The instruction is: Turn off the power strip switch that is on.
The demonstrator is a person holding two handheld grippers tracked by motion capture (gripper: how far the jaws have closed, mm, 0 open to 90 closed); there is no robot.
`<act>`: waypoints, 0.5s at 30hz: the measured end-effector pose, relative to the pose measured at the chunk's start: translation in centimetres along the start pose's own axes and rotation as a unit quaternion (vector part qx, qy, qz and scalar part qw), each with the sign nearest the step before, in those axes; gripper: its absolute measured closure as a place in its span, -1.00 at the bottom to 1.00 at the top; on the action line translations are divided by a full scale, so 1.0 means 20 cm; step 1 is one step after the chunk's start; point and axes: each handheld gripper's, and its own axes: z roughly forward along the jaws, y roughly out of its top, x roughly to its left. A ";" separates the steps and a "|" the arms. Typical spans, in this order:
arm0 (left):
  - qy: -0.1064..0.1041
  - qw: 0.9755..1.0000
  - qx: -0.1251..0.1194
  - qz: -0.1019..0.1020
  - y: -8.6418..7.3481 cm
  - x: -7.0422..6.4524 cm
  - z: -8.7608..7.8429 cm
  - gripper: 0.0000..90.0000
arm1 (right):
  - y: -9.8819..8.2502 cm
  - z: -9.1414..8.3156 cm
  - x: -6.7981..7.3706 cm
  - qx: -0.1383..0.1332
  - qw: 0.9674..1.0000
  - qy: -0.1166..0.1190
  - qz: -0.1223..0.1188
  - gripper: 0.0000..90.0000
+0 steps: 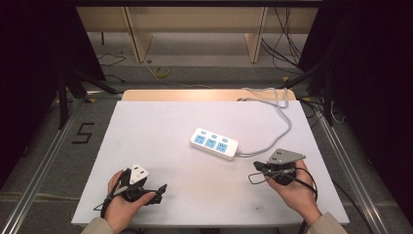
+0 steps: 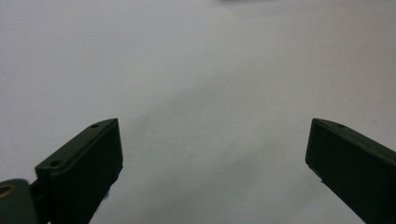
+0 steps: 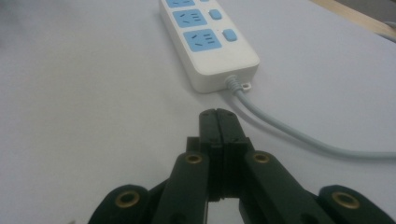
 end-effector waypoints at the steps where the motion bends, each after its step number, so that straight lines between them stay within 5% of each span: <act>1: 0.000 1.000 0.000 0.000 0.00 0.00 0.00 -0.92 | 0.00 0.00 0.00 0.000 1.000 0.000 0.000 1.00; 15: 0.002 1.000 -0.001 0.001 0.00 0.00 0.00 -0.91 | 0.10 0.07 -0.02 0.021 1.000 0.015 -0.012 1.00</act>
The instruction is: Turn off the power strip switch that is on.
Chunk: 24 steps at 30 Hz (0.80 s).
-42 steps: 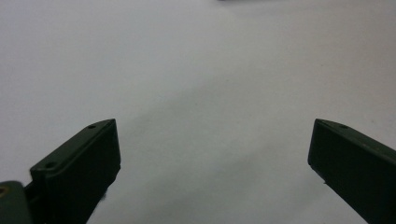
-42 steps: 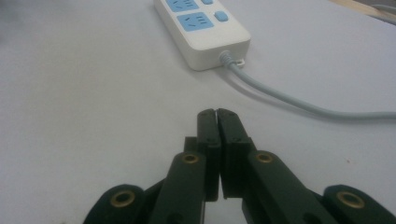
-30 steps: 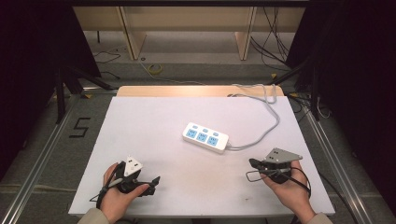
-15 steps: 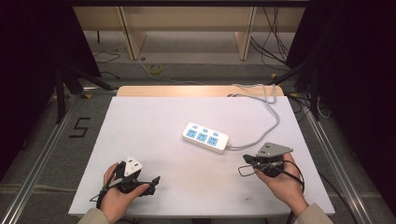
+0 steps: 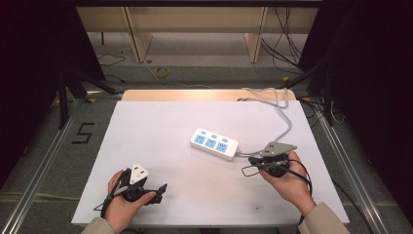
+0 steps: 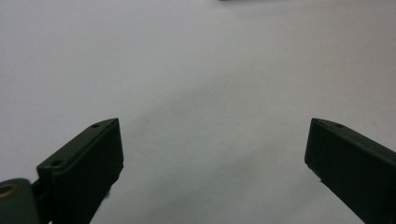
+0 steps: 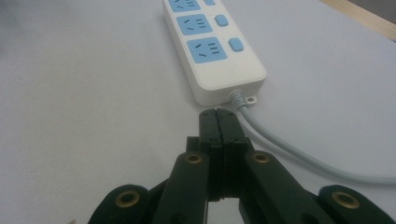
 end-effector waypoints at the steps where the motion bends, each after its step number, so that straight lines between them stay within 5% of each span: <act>1: 0.000 1.000 0.000 0.000 0.00 0.00 0.00 -0.91 | 0.01 0.01 0.00 0.001 1.000 0.002 0.002 1.00; 24: -0.002 1.000 0.001 -0.002 0.00 -0.01 0.01 -0.90 | 0.18 0.15 -0.01 0.016 1.000 0.016 -0.006 1.00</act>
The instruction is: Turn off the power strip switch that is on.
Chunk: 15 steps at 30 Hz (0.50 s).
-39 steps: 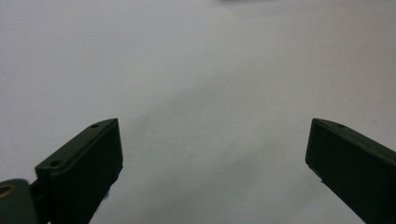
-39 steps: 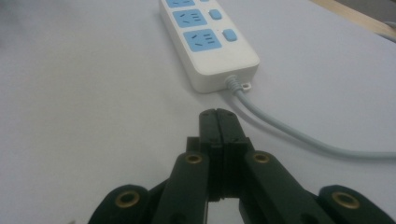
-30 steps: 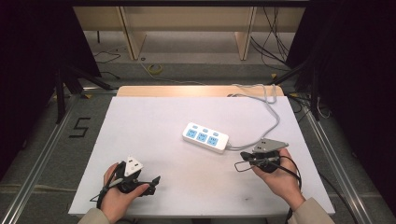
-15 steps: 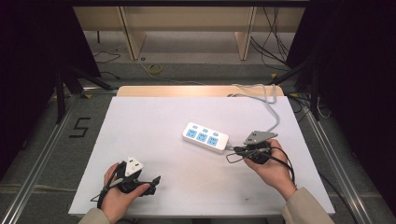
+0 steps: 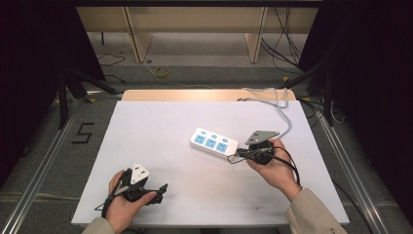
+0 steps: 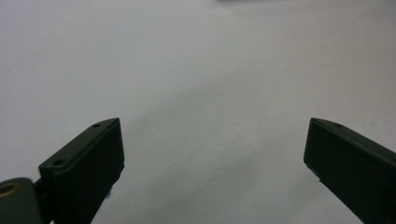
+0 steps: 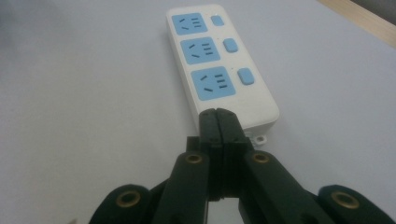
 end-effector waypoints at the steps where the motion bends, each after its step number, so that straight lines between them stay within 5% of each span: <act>1: 0.000 1.000 0.000 0.000 0.00 0.00 0.00 -0.90 | 0.00 0.01 0.00 0.001 1.000 0.000 0.000 1.00; 15: 0.000 1.000 -0.001 0.002 0.00 0.00 0.00 -0.89 | 0.05 0.04 0.00 0.011 1.000 0.000 -0.002 1.00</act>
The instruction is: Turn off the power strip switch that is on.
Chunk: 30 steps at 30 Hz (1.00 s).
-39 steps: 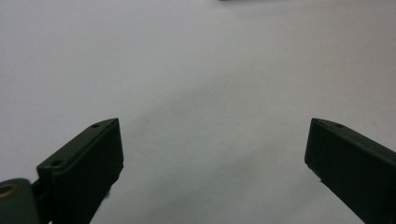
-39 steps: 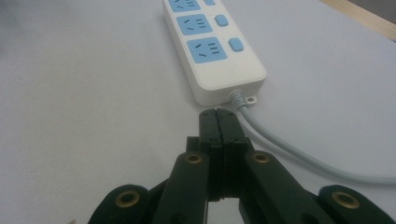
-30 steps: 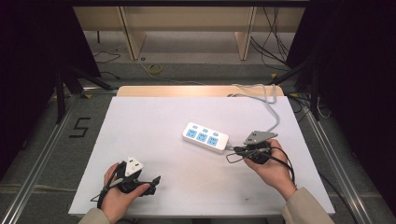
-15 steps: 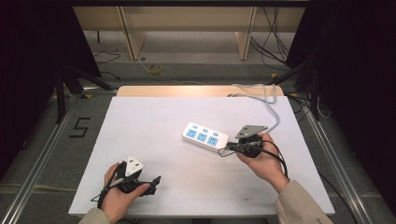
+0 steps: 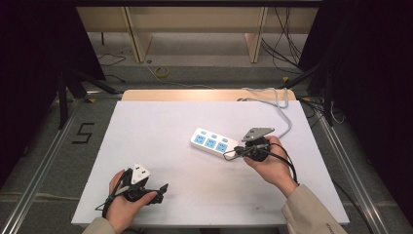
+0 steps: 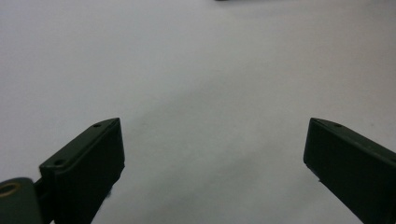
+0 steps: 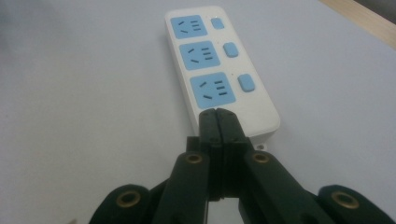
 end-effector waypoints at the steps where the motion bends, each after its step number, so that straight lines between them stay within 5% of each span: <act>1: 0.000 1.000 0.000 0.000 0.00 0.00 0.00 -0.89 | 0.00 0.00 0.00 0.000 1.000 0.000 0.000 1.00; 30: 0.001 1.000 0.002 0.003 0.00 0.00 0.00 -0.89 | 0.11 0.11 0.02 0.022 1.000 0.001 -0.010 1.00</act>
